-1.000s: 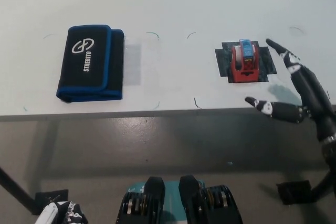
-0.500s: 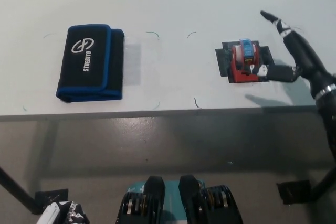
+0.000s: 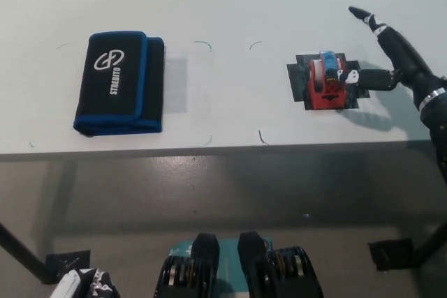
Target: Use the right hand to move the tape on the right hand side to the notebook on the left hand side
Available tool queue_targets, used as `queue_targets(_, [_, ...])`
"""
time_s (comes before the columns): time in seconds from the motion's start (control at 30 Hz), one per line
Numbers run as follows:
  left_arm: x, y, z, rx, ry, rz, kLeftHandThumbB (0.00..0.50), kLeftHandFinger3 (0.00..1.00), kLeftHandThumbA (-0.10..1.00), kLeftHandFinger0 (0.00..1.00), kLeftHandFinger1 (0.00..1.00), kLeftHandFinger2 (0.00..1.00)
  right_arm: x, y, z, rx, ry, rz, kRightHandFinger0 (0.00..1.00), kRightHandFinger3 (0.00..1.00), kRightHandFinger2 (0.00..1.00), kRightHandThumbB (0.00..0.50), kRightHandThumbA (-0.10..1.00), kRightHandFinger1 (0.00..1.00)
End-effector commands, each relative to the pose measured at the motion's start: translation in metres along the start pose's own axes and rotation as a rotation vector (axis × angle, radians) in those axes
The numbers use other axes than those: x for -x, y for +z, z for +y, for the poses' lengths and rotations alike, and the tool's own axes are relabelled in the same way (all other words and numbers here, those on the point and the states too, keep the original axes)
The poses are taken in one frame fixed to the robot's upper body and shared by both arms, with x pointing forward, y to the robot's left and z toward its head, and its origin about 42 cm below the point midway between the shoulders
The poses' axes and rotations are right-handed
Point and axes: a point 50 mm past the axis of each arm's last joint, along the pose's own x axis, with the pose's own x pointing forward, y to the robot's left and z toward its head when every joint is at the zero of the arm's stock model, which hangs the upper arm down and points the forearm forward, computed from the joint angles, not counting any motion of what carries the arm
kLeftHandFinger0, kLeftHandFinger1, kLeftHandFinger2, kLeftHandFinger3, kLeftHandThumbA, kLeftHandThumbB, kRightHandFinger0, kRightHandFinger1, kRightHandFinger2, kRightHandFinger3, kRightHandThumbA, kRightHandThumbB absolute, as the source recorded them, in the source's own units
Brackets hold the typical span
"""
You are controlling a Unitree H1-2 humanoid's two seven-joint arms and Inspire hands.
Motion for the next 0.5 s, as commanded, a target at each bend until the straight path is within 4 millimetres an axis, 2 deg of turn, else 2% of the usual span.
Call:
queue_targets(0.0, [0.000, 0.005, 0.002, -0.015, 0.000, -0.039, 0.030, 0.40, 0.24, 0.25, 0.19, 0.23, -0.014, 0.010, -0.025, -0.002, -0.049, -0.069, 1.00, 1.00, 1.00, 0.304, 0.86, 1.00])
queue_targets(0.03, [0.000, 0.005, 0.002, -0.014, 0.000, -0.041, 0.029, 0.40, 0.24, 0.25, 0.19, 0.23, -0.015, 0.008, -0.024, 0.001, -0.050, -0.061, 1.00, 1.00, 1.00, 0.305, 0.86, 1.00])
queue_targets(0.07, [0.000, 0.006, 0.002, -0.013, -0.001, -0.035, 0.032, 0.40, 0.25, 0.25, 0.19, 0.23, -0.013, -0.008, -0.018, -0.014, -0.043, 0.004, 1.00, 1.00, 1.00, 0.305, 0.85, 1.00])
queue_targets(0.23, [-0.001, 0.005, 0.002, -0.015, 0.000, -0.043, 0.027, 0.40, 0.23, 0.25, 0.19, 0.23, -0.008, -0.027, -0.008, -0.044, -0.038, 0.051, 1.00, 1.00, 1.00, 0.295, 0.83, 1.00])
queue_targets(0.3, [-0.002, 0.007, 0.003, -0.020, 0.001, -0.047, 0.029, 0.39, 0.24, 0.25, 0.19, 0.23, -0.005, -0.034, -0.003, -0.055, -0.036, 0.080, 1.00, 1.00, 1.00, 0.279, 0.81, 1.00])
queue_targets(0.37, [-0.002, 0.008, 0.003, -0.023, 0.000, -0.051, 0.029, 0.39, 0.25, 0.25, 0.19, 0.23, -0.002, -0.039, 0.003, -0.077, -0.035, 0.086, 1.00, 1.00, 1.00, 0.241, 0.75, 1.00])
queue_targets(0.47, [-0.002, 0.008, 0.004, -0.023, -0.002, -0.052, 0.031, 0.40, 0.27, 0.26, 0.20, 0.24, 0.004, -0.047, 0.014, -0.091, -0.026, 0.096, 1.00, 1.00, 1.00, 0.270, 0.75, 1.00])
